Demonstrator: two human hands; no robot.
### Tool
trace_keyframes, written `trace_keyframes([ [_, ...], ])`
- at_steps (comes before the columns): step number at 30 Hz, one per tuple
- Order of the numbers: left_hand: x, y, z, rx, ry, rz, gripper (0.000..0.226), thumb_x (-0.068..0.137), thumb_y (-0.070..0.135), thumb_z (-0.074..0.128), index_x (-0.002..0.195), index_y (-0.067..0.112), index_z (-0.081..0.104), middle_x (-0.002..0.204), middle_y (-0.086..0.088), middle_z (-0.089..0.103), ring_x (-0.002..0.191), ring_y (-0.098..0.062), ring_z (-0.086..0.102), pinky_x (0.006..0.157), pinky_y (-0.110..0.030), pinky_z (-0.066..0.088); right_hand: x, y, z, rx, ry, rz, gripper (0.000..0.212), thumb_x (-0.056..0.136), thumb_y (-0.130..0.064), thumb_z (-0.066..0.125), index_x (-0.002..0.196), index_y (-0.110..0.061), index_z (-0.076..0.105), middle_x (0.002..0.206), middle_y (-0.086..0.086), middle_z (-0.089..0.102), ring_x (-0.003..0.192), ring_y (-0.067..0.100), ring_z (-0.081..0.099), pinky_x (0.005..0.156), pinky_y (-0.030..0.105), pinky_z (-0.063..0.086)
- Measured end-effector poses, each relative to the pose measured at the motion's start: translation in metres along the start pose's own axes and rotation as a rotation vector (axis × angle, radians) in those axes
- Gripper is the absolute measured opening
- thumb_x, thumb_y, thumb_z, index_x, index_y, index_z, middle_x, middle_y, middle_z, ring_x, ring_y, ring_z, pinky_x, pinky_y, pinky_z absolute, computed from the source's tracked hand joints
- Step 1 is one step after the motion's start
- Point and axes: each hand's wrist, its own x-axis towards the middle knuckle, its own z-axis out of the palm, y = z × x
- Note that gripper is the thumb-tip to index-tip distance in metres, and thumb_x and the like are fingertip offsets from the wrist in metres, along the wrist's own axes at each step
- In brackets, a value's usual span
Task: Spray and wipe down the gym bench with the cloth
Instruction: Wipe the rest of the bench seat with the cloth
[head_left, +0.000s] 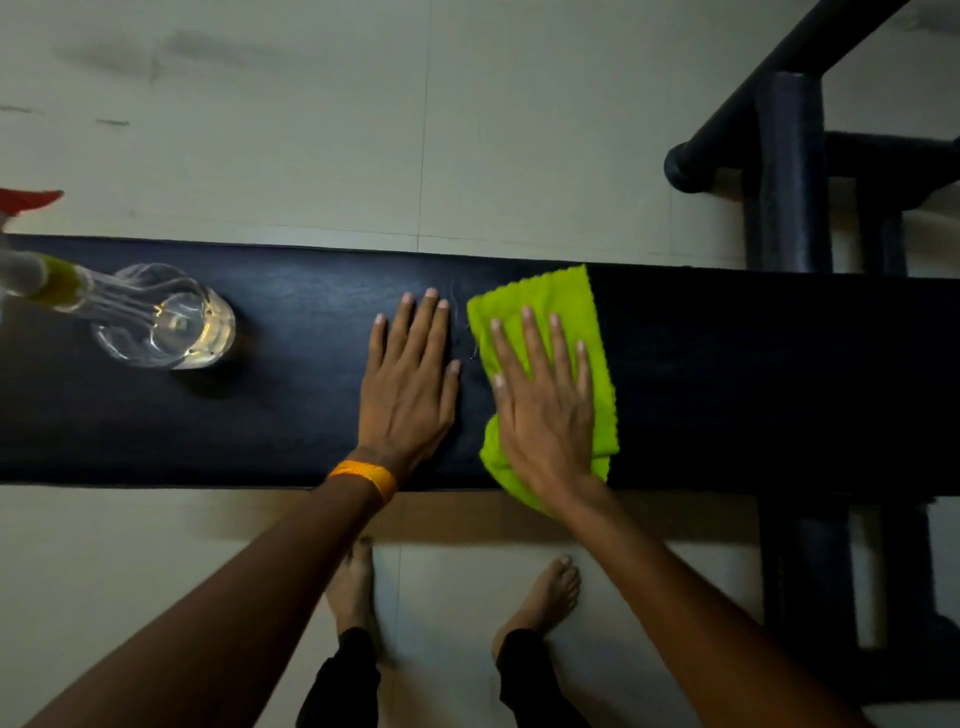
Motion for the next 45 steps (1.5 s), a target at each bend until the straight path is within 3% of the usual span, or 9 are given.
trace_keyframes([
  [4,-0.014,-0.044,-0.016,0.049,0.016,-0.072,0.064,0.100,0.037,0.033,0.156,0.005,0.030,0.165,-0.015,0.024,0.154,-0.031,0.018,0.124,-0.052,0.013,-0.020,0.001,0.000,-0.003,-0.048,-0.069,0.056,0.103,-0.040,0.030,0.158,-0.036,0.023,0.168,-0.001,0.018,0.156,0.029,0.014,0.123,0.053,0.019],
  [11,-0.018,-0.055,-0.013,0.088,0.006,-0.079,0.064,0.102,0.038,0.029,0.159,0.011,0.022,0.168,-0.011,0.016,0.156,-0.028,0.011,0.125,-0.053,0.011,0.084,-0.042,0.006,-0.023,-0.045,-0.408,0.054,0.103,-0.040,0.030,0.157,-0.037,0.025,0.166,-0.002,0.024,0.155,0.027,0.019,0.124,0.051,0.016],
  [15,-0.019,-0.057,-0.015,0.069,0.002,-0.068,0.063,0.103,0.037,0.029,0.160,0.012,0.019,0.168,-0.011,0.013,0.156,-0.027,0.008,0.126,-0.052,0.009,0.095,0.007,-0.001,0.011,-0.004,-0.153,0.055,0.102,-0.048,0.028,0.155,-0.036,0.033,0.163,0.003,0.034,0.151,0.028,0.030,0.123,0.049,0.020],
  [18,-0.019,-0.055,-0.016,0.082,-0.008,-0.082,0.064,0.103,0.038,0.029,0.160,0.012,0.017,0.169,-0.010,0.011,0.157,-0.027,0.005,0.126,-0.052,0.009,0.049,0.039,-0.008,0.012,0.038,0.061,0.057,0.102,-0.051,0.031,0.157,-0.036,0.029,0.166,0.002,0.027,0.154,0.027,0.021,0.124,0.050,0.016],
  [23,-0.019,-0.054,-0.015,0.085,-0.008,-0.084,0.065,0.102,0.037,0.030,0.161,0.012,0.016,0.169,-0.010,0.010,0.157,-0.027,0.004,0.126,-0.052,0.008,0.010,-0.007,0.002,0.055,0.049,0.367,0.059,0.101,-0.049,0.030,0.158,-0.037,0.023,0.168,0.001,0.019,0.156,0.029,0.014,0.124,0.054,0.012],
  [30,-0.020,-0.056,-0.014,0.080,0.003,-0.069,0.064,0.103,0.037,0.029,0.160,0.012,0.017,0.169,-0.010,0.011,0.157,-0.027,0.006,0.126,-0.052,0.010,0.066,-0.056,0.007,0.056,0.033,0.148,0.056,0.104,-0.043,0.022,0.159,-0.034,0.022,0.168,-0.001,0.020,0.156,0.028,0.011,0.125,0.052,0.009],
  [34,-0.020,-0.057,-0.015,0.064,-0.001,-0.069,0.064,0.103,0.038,0.028,0.160,0.012,0.017,0.169,-0.010,0.011,0.157,-0.027,0.006,0.126,-0.052,0.010,0.035,-0.021,-0.001,0.013,0.026,-0.008,0.055,0.105,-0.040,0.023,0.159,-0.033,0.020,0.168,-0.002,0.019,0.156,0.023,0.012,0.125,0.049,0.014],
  [39,-0.020,-0.058,-0.016,0.052,-0.013,-0.069,0.064,0.104,0.040,0.025,0.161,0.012,0.015,0.169,-0.010,0.009,0.157,-0.027,0.003,0.126,-0.051,0.008,0.020,0.000,0.000,0.020,0.035,0.129,0.060,0.102,-0.044,0.023,0.160,-0.031,0.016,0.169,-0.002,0.016,0.157,0.023,0.010,0.126,0.051,0.012],
  [45,-0.021,-0.059,-0.015,0.043,-0.004,-0.066,0.064,0.104,0.039,0.027,0.160,0.011,0.016,0.169,-0.010,0.010,0.157,-0.027,0.004,0.126,-0.051,0.009,0.013,0.000,0.000,0.091,0.093,0.190,0.073,0.101,-0.051,0.032,0.161,-0.015,0.013,0.168,0.002,0.017,0.156,0.023,0.010,0.127,0.045,0.009],
])
